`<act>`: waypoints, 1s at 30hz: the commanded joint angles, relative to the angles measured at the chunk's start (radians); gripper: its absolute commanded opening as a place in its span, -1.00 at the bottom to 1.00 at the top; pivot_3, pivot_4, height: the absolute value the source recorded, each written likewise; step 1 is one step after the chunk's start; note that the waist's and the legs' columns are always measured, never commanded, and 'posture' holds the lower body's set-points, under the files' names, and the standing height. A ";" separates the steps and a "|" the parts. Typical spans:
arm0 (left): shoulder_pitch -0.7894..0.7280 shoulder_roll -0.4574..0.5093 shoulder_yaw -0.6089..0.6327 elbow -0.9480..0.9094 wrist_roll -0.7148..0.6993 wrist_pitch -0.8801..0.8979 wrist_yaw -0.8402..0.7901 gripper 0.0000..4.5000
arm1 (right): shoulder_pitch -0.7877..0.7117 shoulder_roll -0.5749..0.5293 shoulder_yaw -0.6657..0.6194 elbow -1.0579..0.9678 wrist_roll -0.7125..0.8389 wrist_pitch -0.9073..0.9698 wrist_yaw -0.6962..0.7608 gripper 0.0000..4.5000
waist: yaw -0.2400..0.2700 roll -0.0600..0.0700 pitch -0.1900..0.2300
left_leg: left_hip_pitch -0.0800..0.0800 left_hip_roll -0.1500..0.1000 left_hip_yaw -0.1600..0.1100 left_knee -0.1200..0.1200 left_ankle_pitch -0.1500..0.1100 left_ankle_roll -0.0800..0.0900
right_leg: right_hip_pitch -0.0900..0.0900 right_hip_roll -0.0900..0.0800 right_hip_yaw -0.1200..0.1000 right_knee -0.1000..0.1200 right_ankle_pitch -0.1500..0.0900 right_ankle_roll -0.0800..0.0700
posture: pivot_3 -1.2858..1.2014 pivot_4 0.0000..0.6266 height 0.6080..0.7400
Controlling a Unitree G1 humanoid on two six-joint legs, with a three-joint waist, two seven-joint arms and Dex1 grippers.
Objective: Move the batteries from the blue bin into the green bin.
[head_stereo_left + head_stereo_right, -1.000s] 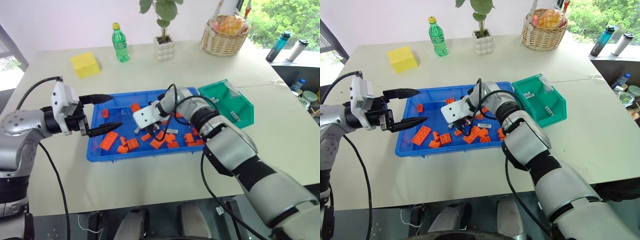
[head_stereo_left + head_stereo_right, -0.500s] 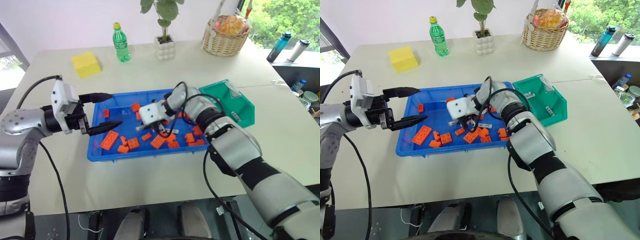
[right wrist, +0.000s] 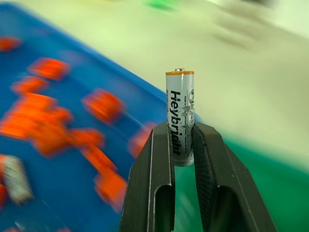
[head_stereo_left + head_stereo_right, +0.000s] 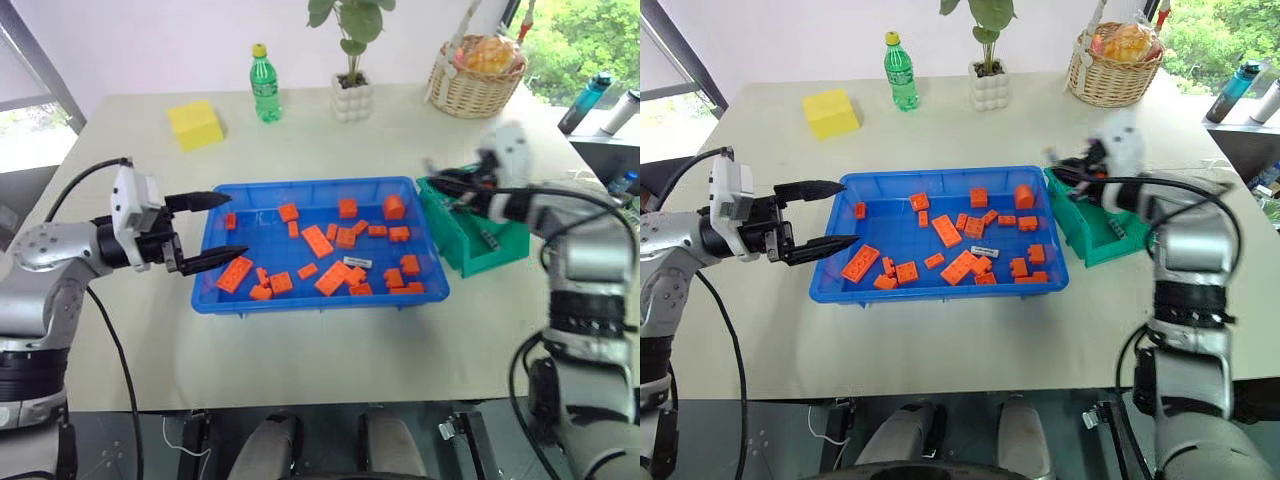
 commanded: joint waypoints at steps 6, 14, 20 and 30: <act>-0.083 -0.028 -0.030 0.052 0.025 -0.039 -0.024 1.00 | 0.101 -0.068 0.000 -0.092 0.046 0.034 -0.120 -0.11 | -0.003 0.000 0.000 | 0.000 0.002 0.003 0.000 0.000 0.000 | 0.001 0.000 0.000 0.000 0.000 0.000 | 0.03 -0.52 0.96; -0.079 -0.030 -0.027 0.046 0.025 -0.039 -0.030 1.00 | -0.027 -0.166 0.089 -0.095 0.167 -0.051 -0.006 0.56 | -0.003 0.000 0.000 | 0.000 0.002 0.004 0.000 0.000 0.000 | 0.001 0.000 0.000 -0.001 0.000 0.000 | 0.03 -0.52 0.96; -0.066 -0.021 -0.019 0.025 0.022 -0.033 -0.028 1.00 | -0.102 -0.149 0.355 -0.115 0.217 -0.040 0.132 0.56 | -0.002 0.000 0.000 | 0.000 0.003 0.003 0.001 0.000 0.000 | 0.001 0.001 0.000 -0.001 0.000 0.000 | 0.03 -0.52 0.96; -0.013 -0.005 0.017 -0.049 0.005 -0.014 0.009 1.00 | -0.197 -0.049 0.668 0.171 0.033 -0.276 0.169 0.56 | -0.002 -0.001 0.000 | 0.000 0.002 0.002 0.001 0.000 0.001 | 0.001 0.001 0.000 -0.002 0.000 0.000 | 0.03 -0.52 0.96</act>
